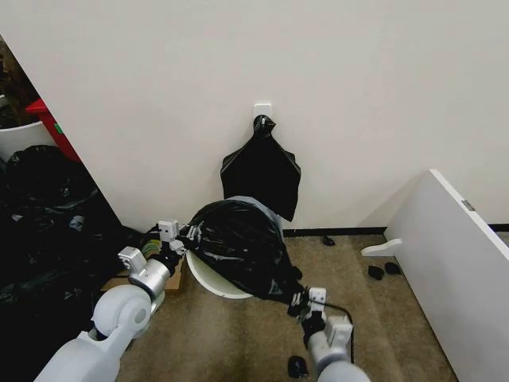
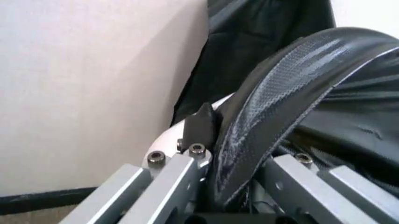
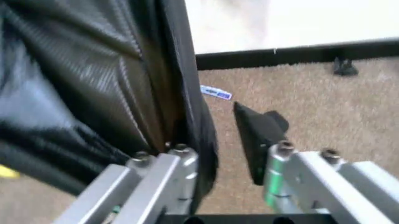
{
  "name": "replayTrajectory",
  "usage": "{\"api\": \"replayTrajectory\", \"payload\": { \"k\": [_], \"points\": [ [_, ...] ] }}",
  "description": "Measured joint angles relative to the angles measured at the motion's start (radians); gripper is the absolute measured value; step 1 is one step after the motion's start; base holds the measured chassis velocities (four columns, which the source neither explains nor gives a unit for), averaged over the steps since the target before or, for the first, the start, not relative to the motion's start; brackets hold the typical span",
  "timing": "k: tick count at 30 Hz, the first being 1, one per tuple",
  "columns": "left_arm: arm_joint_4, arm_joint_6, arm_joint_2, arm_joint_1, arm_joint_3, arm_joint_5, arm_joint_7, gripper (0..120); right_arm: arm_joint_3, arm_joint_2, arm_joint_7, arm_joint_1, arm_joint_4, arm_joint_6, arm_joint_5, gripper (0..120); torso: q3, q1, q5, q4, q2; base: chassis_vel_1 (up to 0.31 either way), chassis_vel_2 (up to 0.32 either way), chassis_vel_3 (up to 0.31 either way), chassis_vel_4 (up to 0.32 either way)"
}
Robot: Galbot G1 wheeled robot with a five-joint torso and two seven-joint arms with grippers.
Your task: Place the garbage bag over the trash bin.
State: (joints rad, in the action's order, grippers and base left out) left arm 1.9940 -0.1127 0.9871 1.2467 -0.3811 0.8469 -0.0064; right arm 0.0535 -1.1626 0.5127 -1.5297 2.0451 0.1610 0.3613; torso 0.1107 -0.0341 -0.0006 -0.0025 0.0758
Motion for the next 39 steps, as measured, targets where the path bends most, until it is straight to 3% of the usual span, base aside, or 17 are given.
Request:
{"api": "replayTrajectory", "payload": {
  "k": [6, 8, 11, 12, 15, 19, 21, 25, 28, 35, 37, 39],
  "points": [
    [0.023, -0.01, 0.011, 0.013, 0.008, -0.013, -0.01, 0, 0.04, 0.008, -0.016, -0.022, -0.041, -0.039, -0.209, 36, 0.0, 0.0, 0.0, -0.0001, 0.0, 0.0, 0.0, 0.0, 0.0],
    [0.033, -0.013, 0.016, 0.018, 0.012, -0.02, -0.011, 0, 0.028, 0.015, -0.019, -0.028, -0.07, -0.055, -0.355, 48, 0.0, 0.0, -0.0005, 0.0005, 0.0, 0.0, 0.0, 0.0, 0.0],
    [0.036, -0.017, 0.016, 0.021, 0.016, -0.027, -0.013, 0, -0.009, 0.032, -0.054, -0.045, -0.138, -0.186, -0.484, 60, 0.0, 0.0, 0.0003, -0.0001, 0.0, 0.0, 0.0, 0.0, 0.0],
    [0.036, -0.017, 0.016, 0.021, 0.016, -0.027, -0.013, 0, -0.009, 0.032, -0.054, -0.045, -0.138, -0.186, -0.484, 60, 0.0, 0.0, 0.0003, -0.0001, 0.0, 0.0, 0.0, 0.0, 0.0],
    [0.036, -0.017, 0.017, 0.023, 0.018, -0.04, -0.017, 0, -0.057, 0.042, -0.128, -0.052, -0.167, -0.361, -0.535, 75, 0.0, 0.0, 0.0, 0.0, 0.0, 0.0, 0.0, 0.0, 0.0],
    [0.03, -0.016, 0.024, 0.024, 0.032, -0.058, -0.017, 0, -0.074, 0.037, -0.162, -0.045, -0.154, -0.408, -0.499, 87, 0.0, 0.0, 0.0004, -0.0001, 0.0, 0.0, 0.0, 0.0, 0.0],
    [0.028, -0.016, 0.031, 0.026, 0.044, -0.074, -0.016, 0, -0.092, 0.031, -0.199, -0.031, -0.131, -0.428, -0.398, 96, 0.0, 0.0, 0.0001, -0.0001, 0.0, 0.0, 0.0, 0.0, 0.0],
    [0.026, -0.013, 0.034, 0.032, 0.05, -0.094, -0.016, 0, -0.121, 0.028, -0.272, -0.02, -0.1, -0.471, -0.223, 100, 0.0, 0.0, -0.0001, 0.0, 0.0, 0.0, 0.0, 0.0, 0.0],
    [0.023, -0.007, 0.034, 0.034, 0.05, -0.108, -0.016, 0, -0.135, 0.028, -0.304, -0.019, -0.095, -0.493, -0.172, 100, 0.0, 0.0, 0.0001, -0.0001, 0.0, 0.0, 0.0, 0.0, 0.0],
    [0.012, 0.035, 0.031, 0.037, 0.049, -0.161, -0.027, 0, -0.173, 0.025, -0.236, -0.029, -0.074, -0.437, -0.206, 100, 0.0, 0.0, 0.0001, 0.0001, 0.0, 0.0, 0.0, 0.0, 0.0],
    [0.003, 0.081, 0.029, 0.037, 0.049, -0.215, -0.046, 0, -0.191, 0.031, -0.098, -0.054, -0.055, -0.294, -0.276, 100, 0.0, 0.0, 0.0001, -0.0001, 0.0, 0.0, 0.0, 0.0, 0.0],
    [-0.001, 0.094, 0.026, 0.037, 0.049, -0.234, -0.047, 0, -0.191, 0.037, -0.054, -0.061, -0.045, -0.236, -0.262, 100, 0.0, 0.0, 0.0001, 0.0, 0.0, 0.0, 0.0, 0.0, 0.0]
  ]
}}
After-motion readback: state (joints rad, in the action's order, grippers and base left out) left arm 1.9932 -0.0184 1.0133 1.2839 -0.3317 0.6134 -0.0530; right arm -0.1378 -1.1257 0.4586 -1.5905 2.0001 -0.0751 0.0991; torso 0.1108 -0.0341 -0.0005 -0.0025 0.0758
